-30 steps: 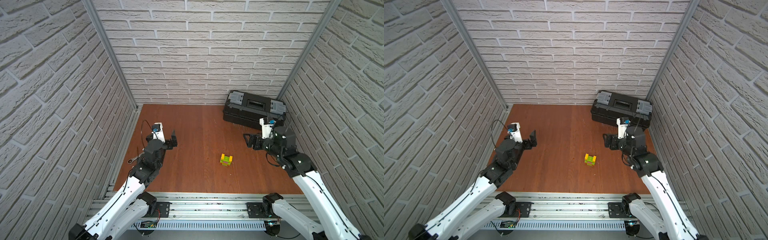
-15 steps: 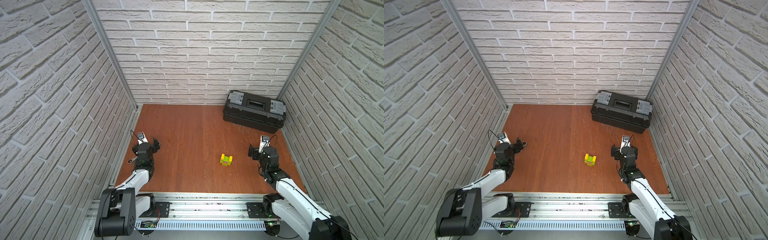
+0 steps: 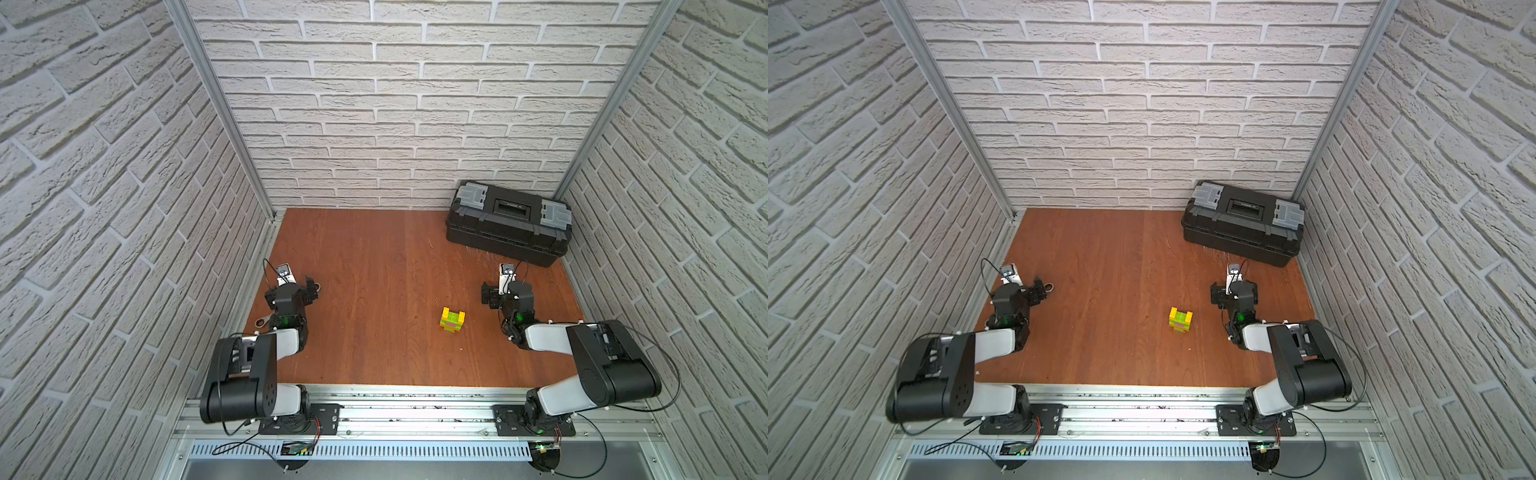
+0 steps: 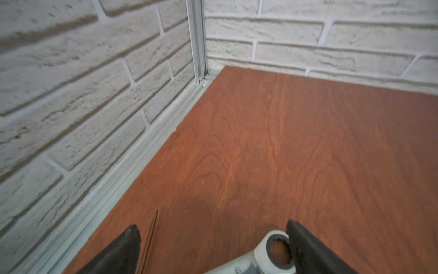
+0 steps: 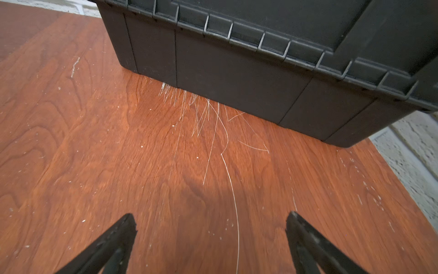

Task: Assemble a carrot with lego
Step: Reset both arms

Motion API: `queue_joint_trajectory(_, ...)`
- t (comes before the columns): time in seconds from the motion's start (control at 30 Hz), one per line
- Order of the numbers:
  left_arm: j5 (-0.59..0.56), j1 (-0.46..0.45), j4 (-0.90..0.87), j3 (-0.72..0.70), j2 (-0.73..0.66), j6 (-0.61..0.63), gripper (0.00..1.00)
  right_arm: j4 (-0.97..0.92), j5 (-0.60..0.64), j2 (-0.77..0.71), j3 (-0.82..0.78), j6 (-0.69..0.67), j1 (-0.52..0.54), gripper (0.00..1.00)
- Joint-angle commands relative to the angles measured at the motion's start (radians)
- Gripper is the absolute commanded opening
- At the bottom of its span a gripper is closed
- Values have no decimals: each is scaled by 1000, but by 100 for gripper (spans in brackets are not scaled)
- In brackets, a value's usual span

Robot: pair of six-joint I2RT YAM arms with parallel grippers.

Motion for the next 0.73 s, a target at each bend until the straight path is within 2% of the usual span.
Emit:
queue_joint_trajectory(0.0, 79, 5, 152, 17, 91, 46, 98, 203, -83, 34, -17, -31, -17, 99)
queue_joint_trajectory(0.03, 90, -2, 205, 25, 138, 65, 98, 132, -84, 8, 3, -30, -17, 99)
queue_joint_trajectory(0.07, 102, -9, 146, 42, 128, 73, 98, 53, -84, -14, 22, -21, -21, 99)
queue_joint_trajectory(0.1, 121, -8, 99, 59, 115, 78, 98, 81, -67, 6, 19, -14, -23, 99)
queue_joint_trajectory(0.13, 122, -8, 129, 56, 130, 81, 98, 102, -30, 14, 19, 0, -23, 99)
queue_joint_trajectory(0.17, 124, -7, 90, 61, 117, 76, 98, 70, -16, 3, 29, 13, -22, 99)
queue_joint_trajectory(0.2, 125, -5, 107, 59, 120, 77, 98, 26, -18, -10, 35, 18, -23, 99)
queue_joint_trajectory(0.7, 109, -16, 96, 63, 121, 85, 98, 38, -32, -3, 36, 15, -29, 99)
